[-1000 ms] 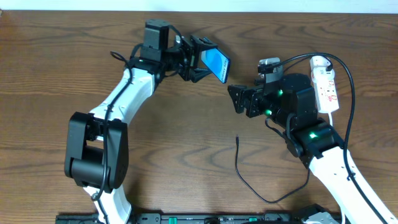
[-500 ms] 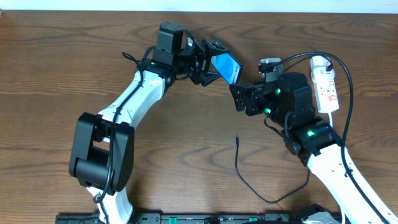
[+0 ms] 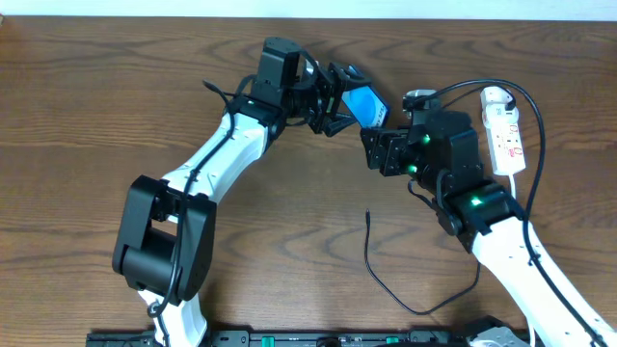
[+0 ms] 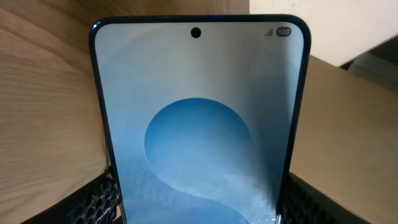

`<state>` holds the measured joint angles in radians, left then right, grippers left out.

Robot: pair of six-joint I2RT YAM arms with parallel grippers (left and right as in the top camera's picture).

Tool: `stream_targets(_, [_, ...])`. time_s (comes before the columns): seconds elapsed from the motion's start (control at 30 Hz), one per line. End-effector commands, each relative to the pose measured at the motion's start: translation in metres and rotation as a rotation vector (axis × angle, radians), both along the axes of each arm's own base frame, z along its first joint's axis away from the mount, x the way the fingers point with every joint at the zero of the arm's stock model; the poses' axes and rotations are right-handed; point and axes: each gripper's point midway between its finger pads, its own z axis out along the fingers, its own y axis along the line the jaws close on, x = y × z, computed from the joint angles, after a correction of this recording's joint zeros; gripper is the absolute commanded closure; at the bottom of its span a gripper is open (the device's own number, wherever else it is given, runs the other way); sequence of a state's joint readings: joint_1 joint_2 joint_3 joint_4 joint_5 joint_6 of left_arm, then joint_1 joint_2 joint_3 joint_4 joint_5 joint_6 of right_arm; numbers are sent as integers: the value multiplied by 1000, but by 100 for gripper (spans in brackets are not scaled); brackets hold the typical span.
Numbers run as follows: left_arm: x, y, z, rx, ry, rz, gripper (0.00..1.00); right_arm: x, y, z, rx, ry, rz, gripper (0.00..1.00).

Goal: Plug charger to phone and switch on socket
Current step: 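Bring the phone's edge between the open right gripper fingers, then close the right gripper on the phone's long edge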

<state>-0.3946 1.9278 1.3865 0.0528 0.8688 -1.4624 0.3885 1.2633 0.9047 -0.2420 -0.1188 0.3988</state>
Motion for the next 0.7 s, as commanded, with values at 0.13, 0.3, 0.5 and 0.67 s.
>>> stream_targets(0.13, [-10,-14,37,-39,-77,-39,93,8,4,0,3,1,-11,31])
stream_targets(0.3, [-13,-17,37,-39,-76,-46,93,10,4,3,6,-12,-13,35])
stream_targets(0.5, [-16,-22,37,-40,-77,-56,93,11,1,3,-2,-15,-27,43])
stream_targets(0.67, [-16,-22,37,-40,-76,-58,93,12,0,3,-6,-17,-34,48])
